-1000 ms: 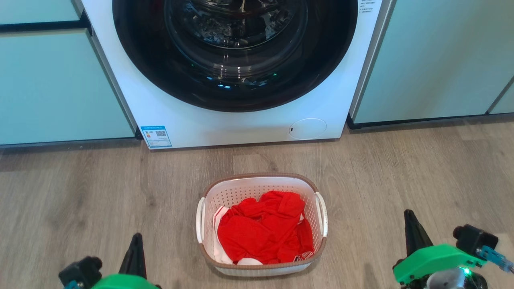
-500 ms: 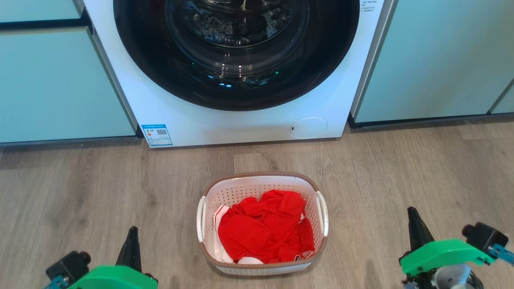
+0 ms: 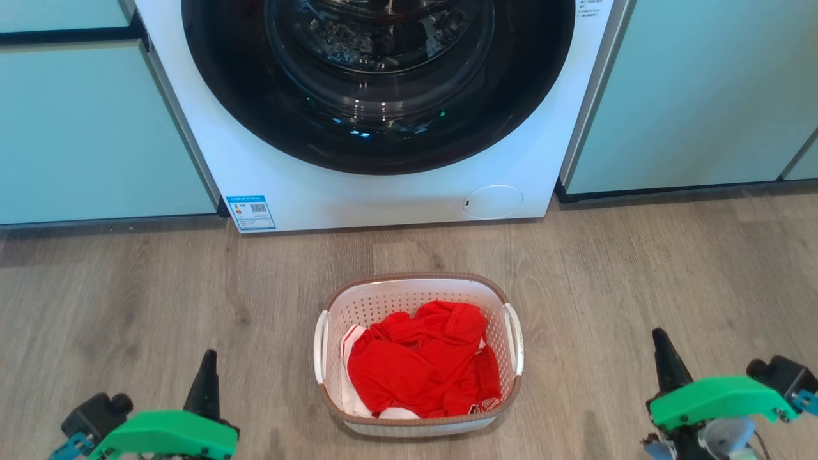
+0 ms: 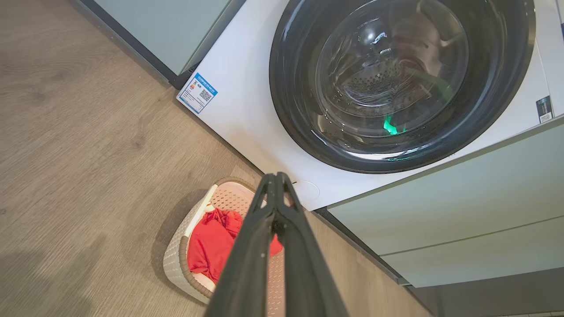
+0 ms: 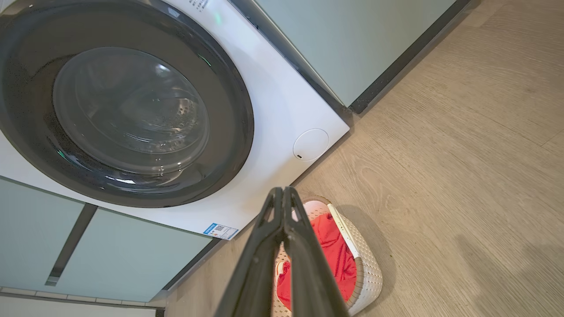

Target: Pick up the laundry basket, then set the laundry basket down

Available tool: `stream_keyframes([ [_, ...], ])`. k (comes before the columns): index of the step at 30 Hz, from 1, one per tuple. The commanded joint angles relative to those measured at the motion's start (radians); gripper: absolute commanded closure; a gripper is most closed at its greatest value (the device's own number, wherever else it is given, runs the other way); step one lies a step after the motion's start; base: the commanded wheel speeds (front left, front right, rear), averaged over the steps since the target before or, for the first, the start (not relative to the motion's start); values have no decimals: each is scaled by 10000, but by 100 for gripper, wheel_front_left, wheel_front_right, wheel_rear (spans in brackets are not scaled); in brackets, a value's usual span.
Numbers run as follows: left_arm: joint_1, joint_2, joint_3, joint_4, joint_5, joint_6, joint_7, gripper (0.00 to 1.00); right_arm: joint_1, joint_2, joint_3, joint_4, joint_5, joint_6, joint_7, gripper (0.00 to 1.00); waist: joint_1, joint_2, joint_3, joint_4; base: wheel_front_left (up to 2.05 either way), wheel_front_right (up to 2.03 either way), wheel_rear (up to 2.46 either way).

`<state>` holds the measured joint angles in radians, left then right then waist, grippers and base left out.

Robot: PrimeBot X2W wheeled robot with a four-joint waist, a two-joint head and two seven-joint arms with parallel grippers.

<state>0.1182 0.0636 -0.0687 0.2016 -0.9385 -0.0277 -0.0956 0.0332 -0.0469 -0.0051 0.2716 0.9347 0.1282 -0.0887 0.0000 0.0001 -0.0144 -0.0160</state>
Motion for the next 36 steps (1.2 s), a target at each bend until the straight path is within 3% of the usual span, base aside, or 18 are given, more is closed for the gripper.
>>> stream_keyframes([
  [1,-635,181,306,-276,-264,-89,84,100,-598,-230,24,-314,280,13,70,100,0,-1,3,3,0,0,0],
  [36,-1561,174,946,126,-4213,-636,1054,100,-1053,-258,-425,-299,4203,20,1045,100,0,-1,103,94,0,0,0],
])
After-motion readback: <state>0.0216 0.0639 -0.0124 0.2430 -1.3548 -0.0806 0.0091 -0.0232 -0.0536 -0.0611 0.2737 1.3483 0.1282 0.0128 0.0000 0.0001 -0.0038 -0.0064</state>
